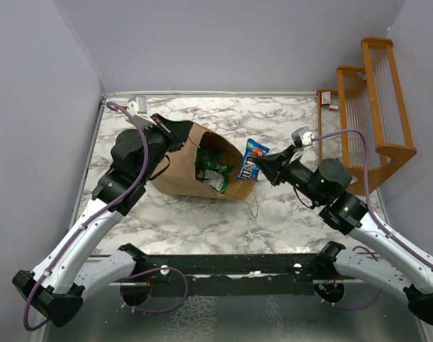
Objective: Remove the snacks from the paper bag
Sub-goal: Take out the snack from the paper bag, then place the snack at the center of the board.
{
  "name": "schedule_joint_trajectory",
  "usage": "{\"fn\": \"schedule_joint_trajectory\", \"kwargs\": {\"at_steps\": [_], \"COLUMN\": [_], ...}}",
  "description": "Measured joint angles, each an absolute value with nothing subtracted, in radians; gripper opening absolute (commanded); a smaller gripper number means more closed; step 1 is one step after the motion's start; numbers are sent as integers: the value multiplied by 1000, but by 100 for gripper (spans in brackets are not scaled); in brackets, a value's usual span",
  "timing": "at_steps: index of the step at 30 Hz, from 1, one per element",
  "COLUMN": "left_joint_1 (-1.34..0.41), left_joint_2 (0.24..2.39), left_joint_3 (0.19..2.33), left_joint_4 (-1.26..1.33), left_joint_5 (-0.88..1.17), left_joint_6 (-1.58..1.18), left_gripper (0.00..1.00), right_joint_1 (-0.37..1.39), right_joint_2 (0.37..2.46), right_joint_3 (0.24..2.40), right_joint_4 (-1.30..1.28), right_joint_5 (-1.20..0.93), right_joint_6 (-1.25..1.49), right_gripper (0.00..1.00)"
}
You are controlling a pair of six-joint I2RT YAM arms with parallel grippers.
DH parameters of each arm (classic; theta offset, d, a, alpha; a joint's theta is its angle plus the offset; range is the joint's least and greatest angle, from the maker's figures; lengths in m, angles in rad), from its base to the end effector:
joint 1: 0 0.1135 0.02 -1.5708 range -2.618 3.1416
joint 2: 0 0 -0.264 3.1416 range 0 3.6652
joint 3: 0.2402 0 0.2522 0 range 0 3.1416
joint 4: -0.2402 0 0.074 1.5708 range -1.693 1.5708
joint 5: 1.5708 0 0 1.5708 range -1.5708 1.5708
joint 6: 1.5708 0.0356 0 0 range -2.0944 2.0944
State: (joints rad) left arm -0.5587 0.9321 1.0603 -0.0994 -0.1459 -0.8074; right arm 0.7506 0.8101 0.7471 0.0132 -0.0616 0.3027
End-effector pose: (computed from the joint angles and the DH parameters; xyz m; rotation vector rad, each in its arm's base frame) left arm 0.1783 -0.1054 0.4194 -0.3218 1.5923 -0.9605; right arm 0.1416 0.1350 0.3437 -0.4235 1.6364 0.8530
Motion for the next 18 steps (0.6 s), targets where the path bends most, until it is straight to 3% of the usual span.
{"fn": "schedule_joint_trajectory", "kwargs": {"at_steps": [11, 18], "left_joint_1": [-559, -559], "left_joint_2": [958, 981], "left_joint_3": [1158, 1190], "left_joint_4": [-162, -185], "left_joint_5": [-139, -123], "left_joint_6": [-739, -709], "left_gripper": [0, 0], "right_joint_1": [751, 715], "right_joint_2": [897, 1113], "right_joint_3": [901, 997], "right_joint_4": [-49, -89], "right_joint_5": [448, 566], "right_joint_6": [254, 284], "right_gripper": [3, 2]}}
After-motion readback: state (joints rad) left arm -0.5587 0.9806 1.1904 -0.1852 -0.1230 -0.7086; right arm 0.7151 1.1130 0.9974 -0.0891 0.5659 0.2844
